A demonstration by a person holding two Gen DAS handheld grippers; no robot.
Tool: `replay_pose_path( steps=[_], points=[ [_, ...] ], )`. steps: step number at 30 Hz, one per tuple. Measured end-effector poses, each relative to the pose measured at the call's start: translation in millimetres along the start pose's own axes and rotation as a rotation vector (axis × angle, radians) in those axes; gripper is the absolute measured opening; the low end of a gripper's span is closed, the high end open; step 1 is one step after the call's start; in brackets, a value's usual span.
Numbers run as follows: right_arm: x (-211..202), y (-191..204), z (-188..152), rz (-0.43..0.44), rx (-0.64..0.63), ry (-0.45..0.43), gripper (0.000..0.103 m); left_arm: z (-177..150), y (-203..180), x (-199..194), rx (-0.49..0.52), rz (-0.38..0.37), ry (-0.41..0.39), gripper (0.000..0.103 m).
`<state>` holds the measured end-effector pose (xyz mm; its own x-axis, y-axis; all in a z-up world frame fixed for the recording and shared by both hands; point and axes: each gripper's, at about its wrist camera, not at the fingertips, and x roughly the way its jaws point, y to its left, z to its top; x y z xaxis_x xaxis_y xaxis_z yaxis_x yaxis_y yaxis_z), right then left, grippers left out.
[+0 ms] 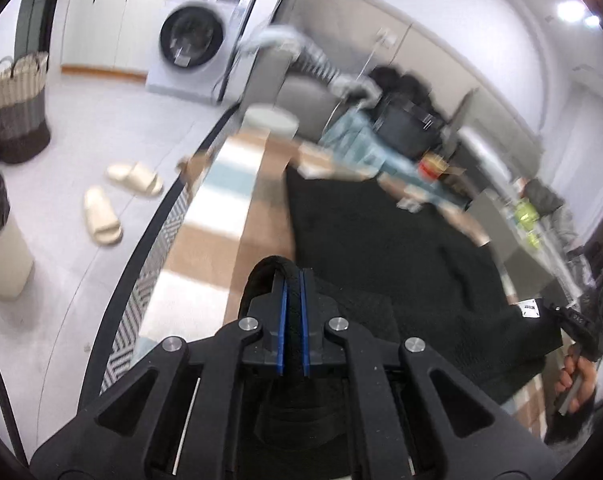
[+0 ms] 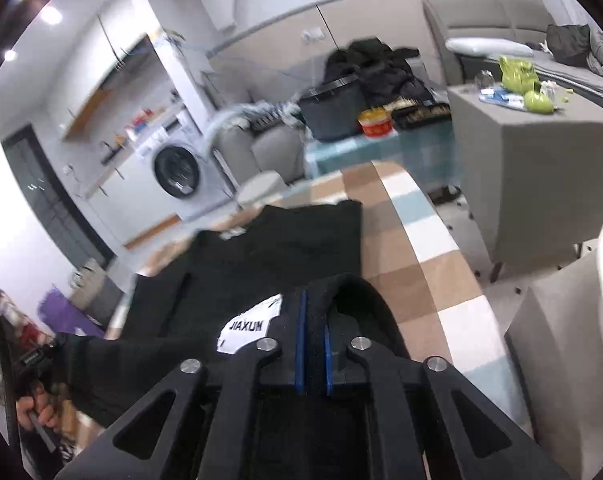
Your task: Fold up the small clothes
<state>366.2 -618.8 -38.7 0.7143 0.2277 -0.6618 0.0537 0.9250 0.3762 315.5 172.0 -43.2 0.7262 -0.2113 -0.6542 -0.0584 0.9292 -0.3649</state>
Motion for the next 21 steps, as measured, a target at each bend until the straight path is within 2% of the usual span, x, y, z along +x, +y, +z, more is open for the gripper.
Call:
replay_pose_path(
  steps=[2,4,6,7,8,10,11,12,14,16,21],
  points=[
    [17,-8,-6,-0.055,0.000,0.110,0.037,-6,3,17,-0.008,0.029,0.074,0.006],
    [16,-18,-17,-0.054,0.025,0.148,0.041,-16,4,22,0.015,0.043,0.102,0.019],
    [6,-29,-31,-0.087,0.021,0.154,0.050,-28,4,23,0.018,0.025,0.126,0.049],
    [3,-35,-37,-0.105,0.027,0.156,0.062,-33,4,27,0.022,0.020,0.133,0.051],
    [2,-39,-42,-0.101,0.034,0.159,0.067,-37,2,30,0.032,0.020,0.141,0.051],
    [7,-45,-51,-0.055,0.049,0.192,0.067,-45,-6,37,0.074,0.027,0.153,0.050],
    [11,-44,-54,-0.030,0.047,0.206,0.066,-48,-10,40,0.096,0.029,0.152,0.043],
    [14,-40,-57,-0.015,0.026,0.212,0.065,-52,-15,43,0.127,0.035,0.155,0.031],
    [19,-31,-61,-0.009,-0.026,0.221,0.052,-57,-22,47,0.166,0.065,0.170,0.022],
    [25,-24,-65,-0.014,-0.072,0.242,0.041,-62,-23,49,0.179,0.068,0.185,0.020],
    [27,-18,-67,-0.017,-0.127,0.283,0.033,-76,-31,40,0.251,0.077,0.195,0.020]
  ],
)
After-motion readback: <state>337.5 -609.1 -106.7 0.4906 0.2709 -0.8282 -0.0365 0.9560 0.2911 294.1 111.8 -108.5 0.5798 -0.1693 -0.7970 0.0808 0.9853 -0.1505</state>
